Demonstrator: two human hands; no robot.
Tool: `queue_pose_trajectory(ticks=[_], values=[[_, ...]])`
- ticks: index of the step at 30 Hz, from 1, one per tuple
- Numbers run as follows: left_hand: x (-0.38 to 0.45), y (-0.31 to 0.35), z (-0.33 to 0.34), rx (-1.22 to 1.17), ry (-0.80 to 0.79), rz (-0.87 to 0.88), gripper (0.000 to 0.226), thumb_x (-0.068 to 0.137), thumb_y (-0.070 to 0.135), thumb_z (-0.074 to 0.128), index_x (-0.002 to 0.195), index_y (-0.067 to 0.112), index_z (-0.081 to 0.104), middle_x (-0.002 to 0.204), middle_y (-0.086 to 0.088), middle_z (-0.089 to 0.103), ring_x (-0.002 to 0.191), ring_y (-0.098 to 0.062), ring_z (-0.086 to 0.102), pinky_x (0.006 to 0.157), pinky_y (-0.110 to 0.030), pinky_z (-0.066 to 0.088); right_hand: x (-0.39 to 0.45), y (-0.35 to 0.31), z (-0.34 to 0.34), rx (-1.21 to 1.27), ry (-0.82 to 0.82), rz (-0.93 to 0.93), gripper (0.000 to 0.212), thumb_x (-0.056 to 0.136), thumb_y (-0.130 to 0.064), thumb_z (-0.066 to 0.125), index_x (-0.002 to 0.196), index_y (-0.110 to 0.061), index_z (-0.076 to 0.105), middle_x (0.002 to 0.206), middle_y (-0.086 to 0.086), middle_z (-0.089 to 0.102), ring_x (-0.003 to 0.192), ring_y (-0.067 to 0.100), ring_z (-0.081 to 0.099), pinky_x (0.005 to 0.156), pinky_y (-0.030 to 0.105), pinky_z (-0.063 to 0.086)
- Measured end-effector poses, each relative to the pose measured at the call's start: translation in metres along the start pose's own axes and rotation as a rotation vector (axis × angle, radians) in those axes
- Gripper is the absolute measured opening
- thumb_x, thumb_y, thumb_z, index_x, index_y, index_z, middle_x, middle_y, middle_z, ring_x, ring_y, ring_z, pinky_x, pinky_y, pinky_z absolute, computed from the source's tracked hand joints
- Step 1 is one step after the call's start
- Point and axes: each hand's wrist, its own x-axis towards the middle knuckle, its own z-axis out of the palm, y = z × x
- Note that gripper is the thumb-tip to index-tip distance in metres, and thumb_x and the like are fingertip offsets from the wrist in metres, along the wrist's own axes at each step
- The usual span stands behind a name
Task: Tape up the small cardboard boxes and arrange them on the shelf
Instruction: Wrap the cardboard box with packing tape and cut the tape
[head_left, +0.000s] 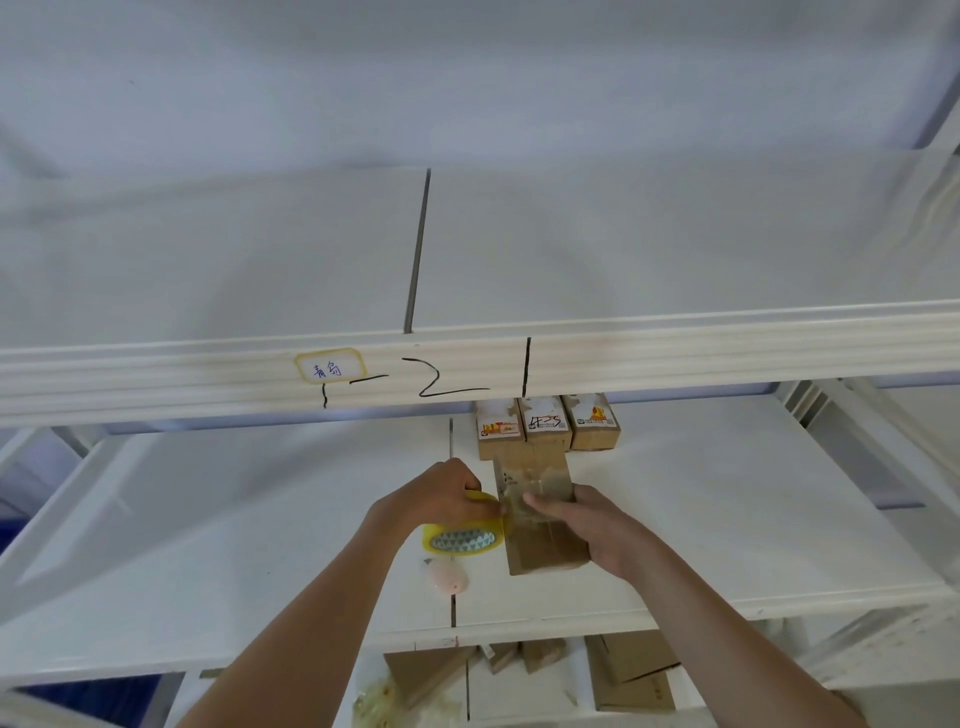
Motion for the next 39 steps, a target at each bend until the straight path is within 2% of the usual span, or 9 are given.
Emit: queue_pose_trajectory(ticks=[4, 10, 15, 18, 20, 25, 28, 31, 39], values=[[-0.001, 0.001, 0.007, -0.009, -0.012, -0.002, 0.056, 0.082, 0.072, 0.064, 0.097, 0.019, 0.076, 0.079, 0.009, 0.066, 0.070, -0.007, 0.064, 0.060, -0.015, 0.047, 0.003, 0.008, 0.001, -0.002, 0.037, -0.004, 0.059, 0.075, -0.045, 0.086, 0.124, -0.022, 0.063, 0.114, -0.001, 0.074, 0.109, 0.020, 0.067, 0.097, 0.043, 0.055], [-0.009, 0.002, 0.002, -0.118, -0.106, -0.003, 0.035, 0.092, 0.058, 0.062, 0.095, 0.024, 0.072, 0.082, 0.010, 0.064, 0.079, -0.010, 0.062, 0.066, -0.018, 0.045, 0.001, 0.018, -0.011, 0.144, -0.042, 0.045, 0.064, 0.065, -0.041, 0.090, 0.117, -0.009, 0.071, 0.106, 0.009, 0.078, 0.095, 0.025, 0.076, 0.071, 0.034, 0.061], [-0.019, -0.012, -0.003, -0.300, -0.194, 0.031, 0.018, 0.094, 0.043, 0.067, 0.084, 0.028, 0.070, 0.087, 0.007, 0.063, 0.091, -0.012, 0.060, 0.077, -0.022, 0.049, 0.003, 0.022, -0.019, 0.194, -0.095, 0.045, 0.058, 0.067, -0.035, 0.093, 0.116, -0.009, 0.075, 0.113, 0.014, 0.075, 0.102, 0.031, 0.074, 0.079, 0.040, 0.060], [-0.019, -0.011, -0.001, -0.279, -0.203, 0.052, 0.024, 0.088, 0.051, 0.072, 0.080, 0.028, 0.069, 0.084, 0.007, 0.064, 0.085, -0.010, 0.062, 0.078, -0.025, 0.050, 0.002, 0.022, -0.023, 0.208, -0.125, 0.044, 0.046, 0.072, -0.034, 0.090, 0.110, -0.012, 0.079, 0.114, 0.015, 0.075, 0.102, 0.031, 0.074, 0.076, 0.039, 0.061], [-0.018, -0.010, 0.000, -0.278, -0.198, 0.047, 0.029, 0.083, 0.056, 0.075, 0.077, 0.029, 0.069, 0.080, 0.008, 0.064, 0.081, -0.008, 0.062, 0.074, -0.023, 0.049, 0.001, 0.022, -0.022, 0.201, -0.114, 0.030, 0.049, 0.073, -0.033, 0.089, 0.115, -0.011, 0.076, 0.114, 0.014, 0.075, 0.102, 0.031, 0.074, 0.076, 0.039, 0.061], [-0.016, -0.015, -0.005, -0.268, -0.193, 0.024, 0.037, 0.074, 0.065, 0.077, 0.072, 0.029, 0.072, 0.076, 0.010, 0.064, 0.079, -0.009, 0.062, 0.073, -0.024, 0.048, 0.001, 0.024, -0.032, 0.211, -0.081, 0.002, 0.055, 0.076, -0.027, 0.087, 0.123, -0.007, 0.069, 0.115, 0.016, 0.074, 0.107, 0.035, 0.072, 0.094, 0.050, 0.057], [-0.014, -0.015, -0.002, -0.170, -0.179, 0.005, 0.046, 0.067, 0.075, 0.074, 0.069, 0.029, 0.070, 0.073, 0.012, 0.064, 0.074, -0.007, 0.063, 0.066, -0.022, 0.047, 0.000, 0.020, -0.030, 0.207, -0.103, -0.006, 0.055, 0.075, -0.026, 0.086, 0.123, -0.007, 0.068, 0.115, 0.017, 0.074, 0.105, 0.036, 0.072, 0.090, 0.048, 0.059], [-0.013, -0.017, 0.003, -0.148, -0.155, -0.004, 0.051, 0.065, 0.078, 0.072, 0.065, 0.027, 0.068, 0.068, 0.010, 0.061, 0.068, -0.008, 0.061, 0.063, -0.022, 0.046, 0.001, 0.018, -0.033, 0.204, -0.099, -0.022, 0.054, 0.076, -0.026, 0.086, 0.124, -0.008, 0.069, 0.116, 0.016, 0.074, 0.107, 0.036, 0.071, 0.097, 0.052, 0.056], [-0.002, -0.013, 0.010, -0.005, -0.114, -0.027, 0.057, 0.076, 0.073, 0.070, 0.084, 0.017, 0.071, 0.080, 0.001, 0.064, 0.074, -0.012, 0.061, 0.068, -0.024, 0.047, 0.009, 0.019, -0.041, 0.095, 0.021, 0.013, 0.058, 0.069, -0.030, 0.092, 0.118, -0.008, 0.071, 0.106, 0.010, 0.078, 0.098, 0.029, 0.075, 0.092, 0.051, 0.059]])
